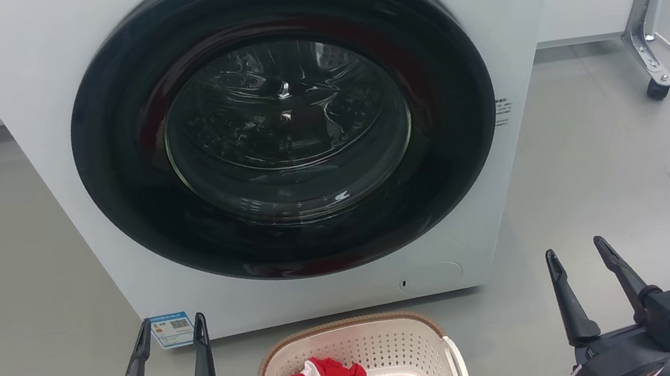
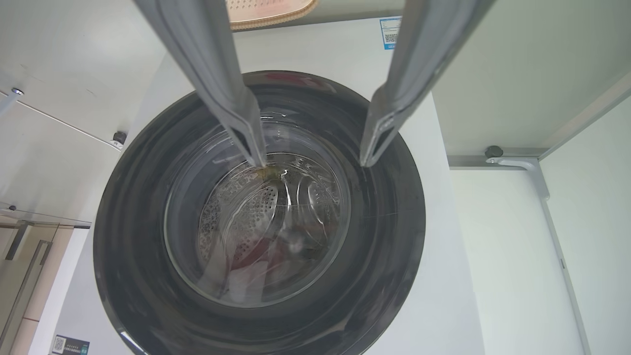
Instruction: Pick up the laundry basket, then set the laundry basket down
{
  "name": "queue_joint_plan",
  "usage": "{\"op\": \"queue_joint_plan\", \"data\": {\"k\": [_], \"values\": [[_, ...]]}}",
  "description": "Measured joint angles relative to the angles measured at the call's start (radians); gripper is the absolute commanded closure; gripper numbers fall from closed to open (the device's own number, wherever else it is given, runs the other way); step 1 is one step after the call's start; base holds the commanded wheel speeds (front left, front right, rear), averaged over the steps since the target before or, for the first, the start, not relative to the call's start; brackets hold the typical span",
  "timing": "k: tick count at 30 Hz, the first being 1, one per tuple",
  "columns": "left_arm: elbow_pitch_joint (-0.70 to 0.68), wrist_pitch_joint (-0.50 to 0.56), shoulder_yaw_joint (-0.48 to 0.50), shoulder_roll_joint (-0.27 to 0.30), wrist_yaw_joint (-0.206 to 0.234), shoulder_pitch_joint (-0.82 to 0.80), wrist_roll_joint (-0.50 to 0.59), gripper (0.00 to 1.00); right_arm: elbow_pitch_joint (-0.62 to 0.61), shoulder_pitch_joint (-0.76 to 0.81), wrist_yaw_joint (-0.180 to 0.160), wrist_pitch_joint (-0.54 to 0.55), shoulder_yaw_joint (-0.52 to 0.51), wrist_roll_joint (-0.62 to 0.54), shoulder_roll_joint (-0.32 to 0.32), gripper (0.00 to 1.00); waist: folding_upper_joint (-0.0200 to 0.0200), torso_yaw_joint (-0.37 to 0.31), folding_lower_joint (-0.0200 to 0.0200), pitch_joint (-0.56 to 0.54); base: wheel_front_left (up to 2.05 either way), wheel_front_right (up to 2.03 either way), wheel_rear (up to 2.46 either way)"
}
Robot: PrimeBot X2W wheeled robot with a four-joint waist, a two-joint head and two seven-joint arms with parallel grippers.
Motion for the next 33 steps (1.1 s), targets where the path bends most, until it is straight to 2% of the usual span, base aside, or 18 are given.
{"op": "queue_joint_plan", "data": {"k": [33], "values": [[0.004, 0.015, 0.026, -0.016, 0.001, 0.011, -0.01, 0.0, 0.009, 0.001, 0.009, 0.0, -0.027, 0.01, 0.014, 0.0, 0.0, 0.002, 0.0, 0.008, 0.0, 0.0, 0.0]]}}
